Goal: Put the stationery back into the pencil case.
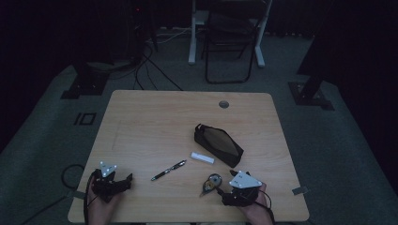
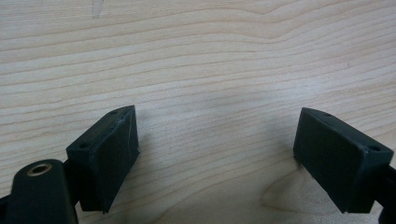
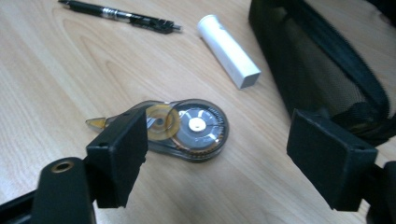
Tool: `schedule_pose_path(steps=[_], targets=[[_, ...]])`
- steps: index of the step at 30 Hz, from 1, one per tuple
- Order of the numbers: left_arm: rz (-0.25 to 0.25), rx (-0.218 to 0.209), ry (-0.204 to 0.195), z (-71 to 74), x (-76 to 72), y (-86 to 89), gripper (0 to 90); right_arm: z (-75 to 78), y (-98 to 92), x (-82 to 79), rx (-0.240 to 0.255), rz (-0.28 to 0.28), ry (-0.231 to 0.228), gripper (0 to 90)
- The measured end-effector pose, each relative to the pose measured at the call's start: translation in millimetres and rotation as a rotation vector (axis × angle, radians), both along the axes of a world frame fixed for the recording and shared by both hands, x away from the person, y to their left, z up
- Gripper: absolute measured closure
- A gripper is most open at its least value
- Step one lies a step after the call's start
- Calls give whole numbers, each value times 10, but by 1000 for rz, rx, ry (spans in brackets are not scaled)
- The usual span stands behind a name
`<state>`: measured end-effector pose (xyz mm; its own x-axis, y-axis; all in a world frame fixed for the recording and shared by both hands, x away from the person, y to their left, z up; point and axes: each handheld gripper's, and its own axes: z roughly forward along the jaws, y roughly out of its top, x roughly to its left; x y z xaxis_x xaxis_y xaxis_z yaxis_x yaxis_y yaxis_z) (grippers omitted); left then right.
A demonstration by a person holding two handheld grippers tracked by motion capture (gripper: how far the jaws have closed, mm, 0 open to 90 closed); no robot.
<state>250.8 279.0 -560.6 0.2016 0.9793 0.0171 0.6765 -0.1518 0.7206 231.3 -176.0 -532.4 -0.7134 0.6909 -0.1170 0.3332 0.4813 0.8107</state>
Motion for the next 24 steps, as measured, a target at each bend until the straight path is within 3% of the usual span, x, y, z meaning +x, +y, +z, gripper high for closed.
schedule_pose_path(steps=[8, 13, 24], targets=[[0, 0, 0, 0, 0, 0, 144, -70, 162, 37, -87, 67, 8, 152], [0, 0, 0, 0, 0, 0, 144, -124, 276, 92, -148, 79, 1, 152], [0, 0, 0, 0, 0, 0, 144, -153, 366, 180, -175, 98, 11, 152]])
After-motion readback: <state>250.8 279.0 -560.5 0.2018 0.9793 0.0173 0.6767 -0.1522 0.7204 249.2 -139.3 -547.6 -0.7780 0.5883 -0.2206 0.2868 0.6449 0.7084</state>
